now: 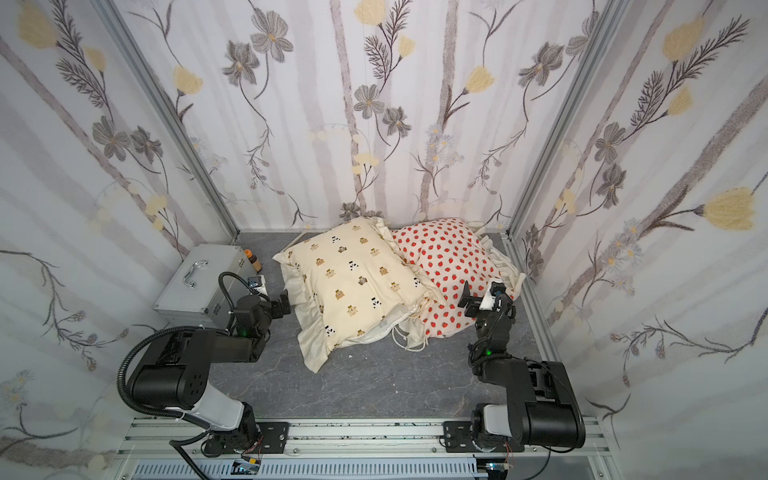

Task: Zip up pillowcases
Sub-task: Pick up the pillowcase from the center of the board.

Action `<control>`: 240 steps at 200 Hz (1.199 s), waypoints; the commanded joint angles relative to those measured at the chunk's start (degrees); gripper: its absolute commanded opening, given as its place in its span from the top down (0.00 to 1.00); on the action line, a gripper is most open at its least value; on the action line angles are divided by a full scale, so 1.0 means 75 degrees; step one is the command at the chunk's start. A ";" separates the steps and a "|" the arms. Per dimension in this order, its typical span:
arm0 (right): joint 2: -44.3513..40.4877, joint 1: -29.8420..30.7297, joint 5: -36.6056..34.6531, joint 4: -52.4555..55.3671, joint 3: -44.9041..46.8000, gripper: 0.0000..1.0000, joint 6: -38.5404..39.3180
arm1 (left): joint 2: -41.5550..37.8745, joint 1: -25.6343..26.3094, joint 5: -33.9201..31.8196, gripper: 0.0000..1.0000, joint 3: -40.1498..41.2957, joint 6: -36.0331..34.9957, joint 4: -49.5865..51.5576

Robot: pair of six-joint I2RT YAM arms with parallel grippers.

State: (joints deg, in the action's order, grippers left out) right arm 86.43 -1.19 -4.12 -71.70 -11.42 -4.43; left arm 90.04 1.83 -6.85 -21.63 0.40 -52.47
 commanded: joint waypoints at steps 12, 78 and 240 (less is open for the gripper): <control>0.0013 -0.0011 0.0111 -0.0308 -0.0024 0.00 0.0092 | 0.0006 -0.0009 0.0020 0.00 -0.0042 -0.0026 -0.0125; 0.0007 -0.0005 0.0113 -0.0318 -0.0012 0.00 0.0093 | 0.0004 -0.0009 0.0012 0.00 -0.0035 -0.0026 -0.0135; -0.3110 0.0159 -0.0517 0.3577 -0.0542 0.00 -0.1383 | -0.3987 -0.0009 0.0246 0.00 -0.0035 0.1791 0.2789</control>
State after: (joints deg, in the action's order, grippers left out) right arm 66.37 0.14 -6.44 -59.79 -11.46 -7.25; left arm 64.62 1.87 -6.04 -21.10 5.15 -38.22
